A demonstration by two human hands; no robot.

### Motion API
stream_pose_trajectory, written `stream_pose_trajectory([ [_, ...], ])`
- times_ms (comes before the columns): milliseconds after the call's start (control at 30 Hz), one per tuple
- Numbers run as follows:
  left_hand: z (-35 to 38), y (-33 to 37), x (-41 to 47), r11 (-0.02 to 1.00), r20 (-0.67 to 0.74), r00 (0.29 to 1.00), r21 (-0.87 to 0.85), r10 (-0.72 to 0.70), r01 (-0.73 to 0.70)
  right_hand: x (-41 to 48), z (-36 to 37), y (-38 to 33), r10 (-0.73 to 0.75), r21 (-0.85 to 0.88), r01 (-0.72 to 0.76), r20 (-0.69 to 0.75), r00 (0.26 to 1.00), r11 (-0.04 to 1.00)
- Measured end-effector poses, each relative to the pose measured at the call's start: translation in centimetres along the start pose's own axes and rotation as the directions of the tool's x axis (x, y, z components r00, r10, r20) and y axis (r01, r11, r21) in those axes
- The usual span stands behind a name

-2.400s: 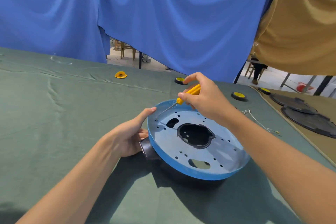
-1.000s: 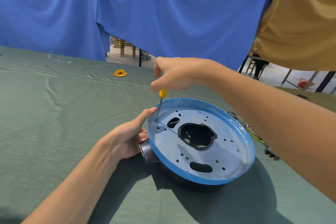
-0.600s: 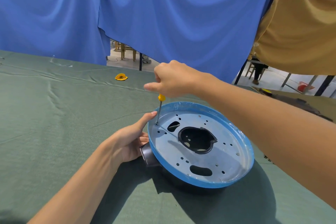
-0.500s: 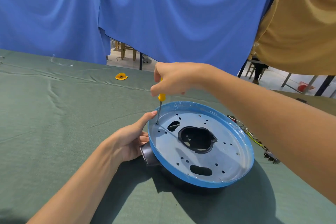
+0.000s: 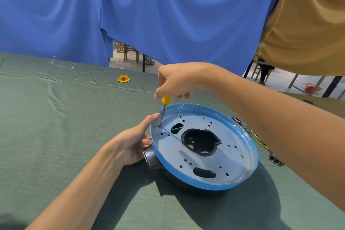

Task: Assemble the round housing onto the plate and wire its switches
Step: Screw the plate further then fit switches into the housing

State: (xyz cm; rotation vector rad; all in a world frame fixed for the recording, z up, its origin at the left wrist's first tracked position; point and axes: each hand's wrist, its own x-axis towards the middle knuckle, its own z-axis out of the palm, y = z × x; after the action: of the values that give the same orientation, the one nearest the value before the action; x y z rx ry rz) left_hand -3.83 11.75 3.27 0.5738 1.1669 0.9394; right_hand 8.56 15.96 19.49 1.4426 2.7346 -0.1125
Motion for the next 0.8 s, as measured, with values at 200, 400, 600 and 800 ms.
stream_pose_trajectory([
  [200,-0.3,-0.1,0.3,1.0,0.004,1.0,0.008,-0.004,0.004,0.2,1.3,0.6,-0.066,-0.166,0.046,-0.116,0.991,0.985],
  [400,-0.2,-0.1,0.3,1.0,0.007,1.0,0.0,0.0,0.0,-0.6,0.7,0.4,-0.007,-0.016,0.007,-0.04,0.999,1.0],
  [600,-0.1,-0.1,0.3,1.0,0.006,1.0,0.004,0.007,-0.007,0.0,1.2,0.1,-0.135,-0.1,0.115,-0.226,0.965,0.988],
  [800,0.0,-0.1,0.5,1.0,-0.028,0.999,0.004,0.015,-0.014,1.1,1.5,0.1,-0.133,-0.236,0.067,-0.277,0.952,0.969],
])
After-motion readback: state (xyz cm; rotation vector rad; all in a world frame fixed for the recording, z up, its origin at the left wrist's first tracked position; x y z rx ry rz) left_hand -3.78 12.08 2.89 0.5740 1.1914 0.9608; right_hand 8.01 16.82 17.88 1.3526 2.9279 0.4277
